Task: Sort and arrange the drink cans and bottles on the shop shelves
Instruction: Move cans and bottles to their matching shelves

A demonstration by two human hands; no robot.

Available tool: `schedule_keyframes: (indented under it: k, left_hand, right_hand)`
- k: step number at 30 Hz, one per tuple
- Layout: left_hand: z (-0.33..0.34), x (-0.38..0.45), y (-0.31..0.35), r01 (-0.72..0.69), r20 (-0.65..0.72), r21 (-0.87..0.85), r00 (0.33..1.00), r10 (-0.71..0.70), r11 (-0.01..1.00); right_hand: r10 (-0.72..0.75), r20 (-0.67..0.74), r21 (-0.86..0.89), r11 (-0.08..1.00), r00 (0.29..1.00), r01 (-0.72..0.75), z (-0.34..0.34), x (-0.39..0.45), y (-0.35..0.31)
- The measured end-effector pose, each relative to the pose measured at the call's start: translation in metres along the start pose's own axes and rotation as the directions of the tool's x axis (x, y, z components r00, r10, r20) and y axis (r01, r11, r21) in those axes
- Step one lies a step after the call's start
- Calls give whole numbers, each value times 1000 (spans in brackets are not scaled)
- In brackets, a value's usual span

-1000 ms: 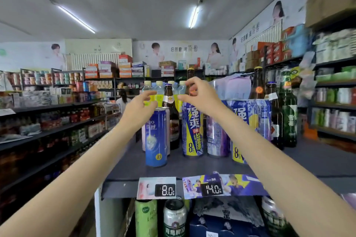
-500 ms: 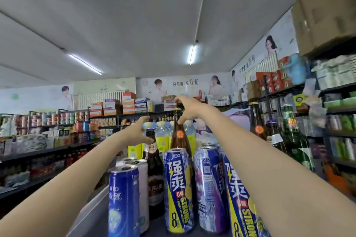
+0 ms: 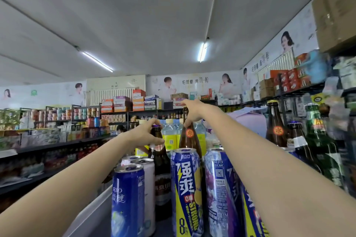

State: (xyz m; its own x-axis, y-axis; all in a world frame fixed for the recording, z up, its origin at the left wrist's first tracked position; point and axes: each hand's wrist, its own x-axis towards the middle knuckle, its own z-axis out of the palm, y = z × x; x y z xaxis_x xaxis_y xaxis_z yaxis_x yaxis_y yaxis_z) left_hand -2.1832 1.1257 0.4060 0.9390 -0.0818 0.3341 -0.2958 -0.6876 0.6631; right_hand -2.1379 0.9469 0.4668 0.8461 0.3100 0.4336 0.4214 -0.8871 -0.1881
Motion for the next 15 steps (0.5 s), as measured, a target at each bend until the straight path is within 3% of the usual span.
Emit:
schedule_keyframes:
  k: [7,11,15]
  left_hand:
    - [-45,-17,54,-164,-214,-142,968,132,976]
    - [-79,-47,99,-334,-397,-139,881,257,932]
    - [-109,-100,133,-420,-379,-227,869,318,879]
  right_hand:
    - [-32,-28,180,983,999,37,-15,-32,-2]
    - [-109,-17,542,834,994,101,-32,-65,-16]
    - [-175,-41,630,760,984,161,-43,-107,-46]
